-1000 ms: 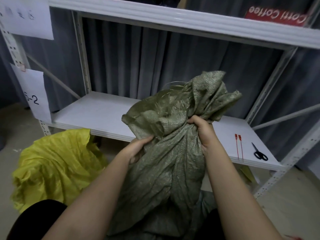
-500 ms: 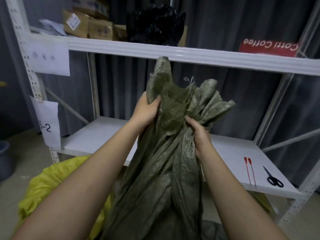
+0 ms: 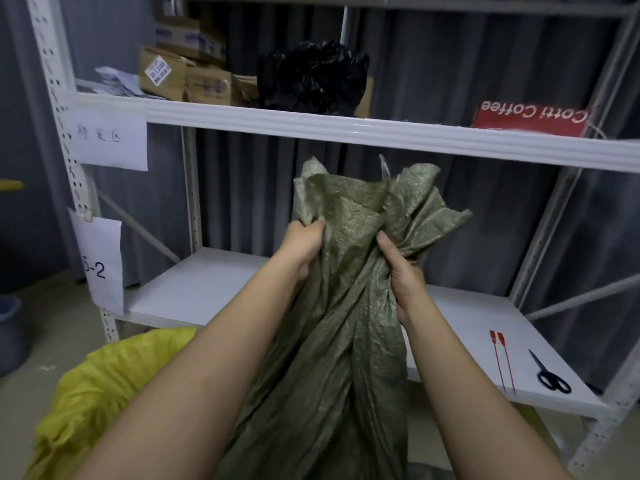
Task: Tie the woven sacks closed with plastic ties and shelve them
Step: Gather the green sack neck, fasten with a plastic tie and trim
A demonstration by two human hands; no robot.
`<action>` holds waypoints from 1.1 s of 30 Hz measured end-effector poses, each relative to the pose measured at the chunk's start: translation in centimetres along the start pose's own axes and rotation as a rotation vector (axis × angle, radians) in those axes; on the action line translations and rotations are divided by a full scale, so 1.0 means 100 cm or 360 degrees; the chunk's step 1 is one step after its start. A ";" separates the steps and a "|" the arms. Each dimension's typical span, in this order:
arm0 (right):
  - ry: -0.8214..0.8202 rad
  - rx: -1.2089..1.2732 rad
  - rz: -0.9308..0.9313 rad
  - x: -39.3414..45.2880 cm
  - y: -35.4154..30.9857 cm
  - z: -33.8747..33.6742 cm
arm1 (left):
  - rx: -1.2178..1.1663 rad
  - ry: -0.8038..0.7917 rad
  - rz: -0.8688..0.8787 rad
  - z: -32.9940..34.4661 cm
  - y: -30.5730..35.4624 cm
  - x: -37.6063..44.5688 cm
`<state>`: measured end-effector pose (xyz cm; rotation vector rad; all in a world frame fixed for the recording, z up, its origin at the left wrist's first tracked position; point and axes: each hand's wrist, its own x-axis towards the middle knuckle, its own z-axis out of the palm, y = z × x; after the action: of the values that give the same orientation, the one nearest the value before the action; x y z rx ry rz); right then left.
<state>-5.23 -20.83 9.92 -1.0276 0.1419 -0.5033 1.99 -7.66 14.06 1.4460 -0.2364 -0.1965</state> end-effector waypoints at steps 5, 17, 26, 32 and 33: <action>0.0077 -0.0380 -0.0268 -0.011 -0.008 0.006 | 0.0070 -0.0339 -0.0157 0.028 -0.008 -0.015; 0.0392 -0.0679 -0.0090 0.005 -0.037 0.012 | 0.0570 -0.0251 0.0607 0.019 -0.013 -0.022; 0.0361 -0.0525 -0.0010 -0.004 -0.034 -0.004 | 0.0390 0.0430 0.0370 -0.007 0.011 -0.009; 0.0167 -0.0392 0.0171 0.031 -0.002 -0.010 | 0.0317 0.0272 0.0118 0.002 0.020 -0.019; 0.0111 -0.0362 0.0194 0.027 0.002 -0.004 | 0.0347 0.0219 0.0087 0.005 0.019 -0.018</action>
<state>-2.93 -22.36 9.83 -1.2158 0.3282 -0.4182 0.10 -7.47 15.91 1.6598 -0.1889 -0.0268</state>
